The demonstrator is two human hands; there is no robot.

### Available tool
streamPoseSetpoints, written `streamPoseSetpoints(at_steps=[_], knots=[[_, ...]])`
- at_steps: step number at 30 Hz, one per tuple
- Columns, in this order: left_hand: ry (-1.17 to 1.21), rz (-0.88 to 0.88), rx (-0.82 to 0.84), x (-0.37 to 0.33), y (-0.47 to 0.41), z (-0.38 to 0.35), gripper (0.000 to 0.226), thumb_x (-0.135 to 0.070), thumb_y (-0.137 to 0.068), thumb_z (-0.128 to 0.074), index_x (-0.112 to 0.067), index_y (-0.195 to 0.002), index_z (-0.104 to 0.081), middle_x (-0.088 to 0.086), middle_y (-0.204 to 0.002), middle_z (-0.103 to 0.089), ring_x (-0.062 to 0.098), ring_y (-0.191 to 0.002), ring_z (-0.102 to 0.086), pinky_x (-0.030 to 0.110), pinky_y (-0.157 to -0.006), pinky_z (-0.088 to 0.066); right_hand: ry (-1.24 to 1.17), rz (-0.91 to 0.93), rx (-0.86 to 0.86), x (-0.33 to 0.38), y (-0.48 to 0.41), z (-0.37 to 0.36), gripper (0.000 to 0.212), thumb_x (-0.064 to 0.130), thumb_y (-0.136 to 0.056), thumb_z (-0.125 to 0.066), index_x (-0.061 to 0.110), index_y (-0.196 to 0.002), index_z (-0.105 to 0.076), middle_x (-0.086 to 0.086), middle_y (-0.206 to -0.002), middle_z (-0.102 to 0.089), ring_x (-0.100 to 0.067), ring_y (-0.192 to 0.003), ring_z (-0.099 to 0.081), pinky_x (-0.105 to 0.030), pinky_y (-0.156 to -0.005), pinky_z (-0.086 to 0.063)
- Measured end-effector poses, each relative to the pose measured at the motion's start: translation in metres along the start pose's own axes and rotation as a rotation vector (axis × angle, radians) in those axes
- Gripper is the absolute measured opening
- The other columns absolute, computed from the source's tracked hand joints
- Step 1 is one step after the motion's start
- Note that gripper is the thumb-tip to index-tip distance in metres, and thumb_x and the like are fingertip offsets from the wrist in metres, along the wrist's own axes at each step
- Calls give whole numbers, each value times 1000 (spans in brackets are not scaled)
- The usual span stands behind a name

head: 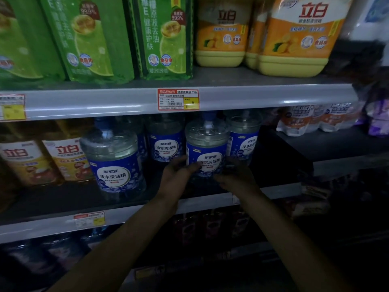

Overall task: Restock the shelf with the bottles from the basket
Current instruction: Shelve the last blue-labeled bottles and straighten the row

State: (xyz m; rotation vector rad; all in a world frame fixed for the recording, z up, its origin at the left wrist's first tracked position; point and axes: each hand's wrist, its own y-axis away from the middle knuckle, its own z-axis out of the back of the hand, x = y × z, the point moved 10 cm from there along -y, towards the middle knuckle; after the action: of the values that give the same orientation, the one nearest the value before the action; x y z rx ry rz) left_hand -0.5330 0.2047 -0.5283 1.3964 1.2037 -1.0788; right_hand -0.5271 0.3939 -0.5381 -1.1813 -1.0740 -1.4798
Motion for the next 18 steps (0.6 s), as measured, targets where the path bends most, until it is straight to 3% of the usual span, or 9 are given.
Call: streamPoseSetpoints(at_steps=[3,6,10,15,18], knots=[[22,32,10,6,8,-6,47,-18,-93,-72,-20,-139,-61,-1,-128,-70,14,-115,-65,38,-100,-54,-67,-46,29,-5,1,-4,57,-13,-83,-73,40,-95,-54,11,-95,-62,-10,-90,-63,-41,-89,-57],[28,0,10,4,7,-10,46,-16,-95,-68,-21,-140,-62,-1,-131,-70,13,-118,-65,37,-103,-51,-107,-56,42,-5,0,-4,58,-13,-83,-71,41,-97,-56,11,-98,-65,-10,-94,-64,-32,-80,-57],[20,3,29,2,-3,-16,51,-19,-93,-69,-25,-143,-60,-2,-133,-69,13,-118,-64,37,-103,-51,-68,-41,11,-3,-6,-8,68,-15,-81,-67,28,-133,-57,3,-118,-68,-13,-104,-64,-20,-67,-56],[45,36,-12,6,-19,-19,66,-28,-80,-74,-25,-144,-59,-1,-134,-69,19,-123,-64,46,-112,-49,-62,-12,-20,-2,-11,-21,73,-15,-81,-62,25,-141,-53,5,-130,-61,-17,-119,-57,-34,-93,-53],[68,58,-36,12,-27,-20,56,-25,-85,-72,-21,-139,-63,1,-128,-72,21,-118,-67,47,-110,-51,-58,-9,-28,-1,-17,-26,77,-16,-81,-61,26,-144,-51,8,-131,-58,-17,-119,-55,-36,-95,-53]])
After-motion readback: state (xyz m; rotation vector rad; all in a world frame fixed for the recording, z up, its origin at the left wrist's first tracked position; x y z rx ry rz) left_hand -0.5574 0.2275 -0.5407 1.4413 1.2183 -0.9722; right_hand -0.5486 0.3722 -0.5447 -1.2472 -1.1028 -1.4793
